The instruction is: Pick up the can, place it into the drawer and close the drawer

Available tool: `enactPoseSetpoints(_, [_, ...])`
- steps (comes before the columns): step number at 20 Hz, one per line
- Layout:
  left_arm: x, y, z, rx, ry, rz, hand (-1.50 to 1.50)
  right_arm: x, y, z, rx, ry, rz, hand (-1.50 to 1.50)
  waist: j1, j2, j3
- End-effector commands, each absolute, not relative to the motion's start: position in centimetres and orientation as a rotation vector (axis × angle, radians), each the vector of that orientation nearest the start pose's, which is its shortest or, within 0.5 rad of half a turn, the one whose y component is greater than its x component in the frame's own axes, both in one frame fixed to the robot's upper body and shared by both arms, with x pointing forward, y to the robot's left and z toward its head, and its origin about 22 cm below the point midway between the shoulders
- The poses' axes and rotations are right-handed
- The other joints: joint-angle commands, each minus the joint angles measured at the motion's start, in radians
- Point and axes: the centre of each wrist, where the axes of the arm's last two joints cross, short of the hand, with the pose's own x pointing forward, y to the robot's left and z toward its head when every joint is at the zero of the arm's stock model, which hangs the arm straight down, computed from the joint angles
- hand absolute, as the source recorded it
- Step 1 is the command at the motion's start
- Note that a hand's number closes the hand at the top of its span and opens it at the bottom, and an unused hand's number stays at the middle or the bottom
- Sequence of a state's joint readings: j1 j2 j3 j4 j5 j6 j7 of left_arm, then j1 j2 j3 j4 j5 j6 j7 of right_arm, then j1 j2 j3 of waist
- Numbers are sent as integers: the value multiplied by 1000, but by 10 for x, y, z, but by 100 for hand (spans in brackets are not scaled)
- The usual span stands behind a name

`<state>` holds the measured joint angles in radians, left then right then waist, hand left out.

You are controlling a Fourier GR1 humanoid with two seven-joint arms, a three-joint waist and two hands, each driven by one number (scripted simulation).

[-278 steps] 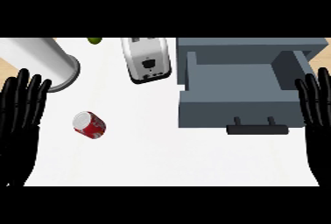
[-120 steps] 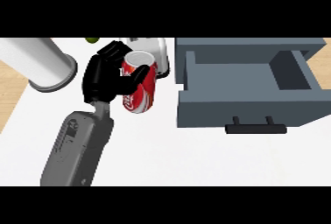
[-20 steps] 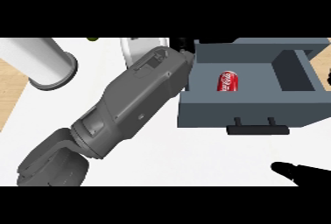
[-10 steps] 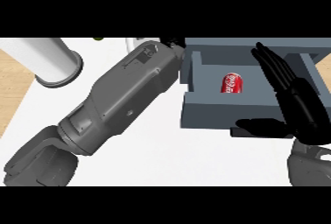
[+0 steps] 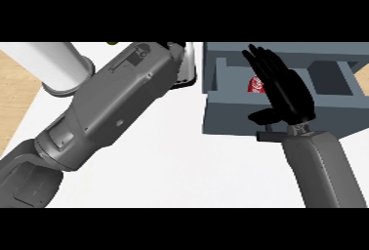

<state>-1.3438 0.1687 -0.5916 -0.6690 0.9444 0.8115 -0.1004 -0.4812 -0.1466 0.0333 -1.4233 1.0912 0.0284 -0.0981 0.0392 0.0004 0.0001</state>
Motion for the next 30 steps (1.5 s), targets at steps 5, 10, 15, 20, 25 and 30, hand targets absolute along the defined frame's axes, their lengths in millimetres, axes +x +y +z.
enactPoseSetpoints(5, [416,66,207,52,-1703,175,-150,378,-192,56,-1058,-1657,1151,-150,6,-2,0])
enactPoseSetpoints(10, [418,78,220,63,-1711,186,-150,397,-193,30,-1135,-1616,1157,-150,6,6,1])
enactPoseSetpoints(15, [413,93,211,66,-1704,164,-150,412,-190,29,-1201,-1645,1157,-150,16,9,1])
enactPoseSetpoints(20, [405,97,204,46,-1702,183,-150,420,-212,28,-1257,-1645,1076,-150,28,13,2])
enactPoseSetpoints(25, [403,107,228,36,-1713,180,-150,431,-200,33,-1308,-1658,1060,-150,42,19,2])
enactPoseSetpoints(30, [399,106,216,57,-1740,156,-150,451,-186,69,-1369,-1684,1018,-150,50,25,2])
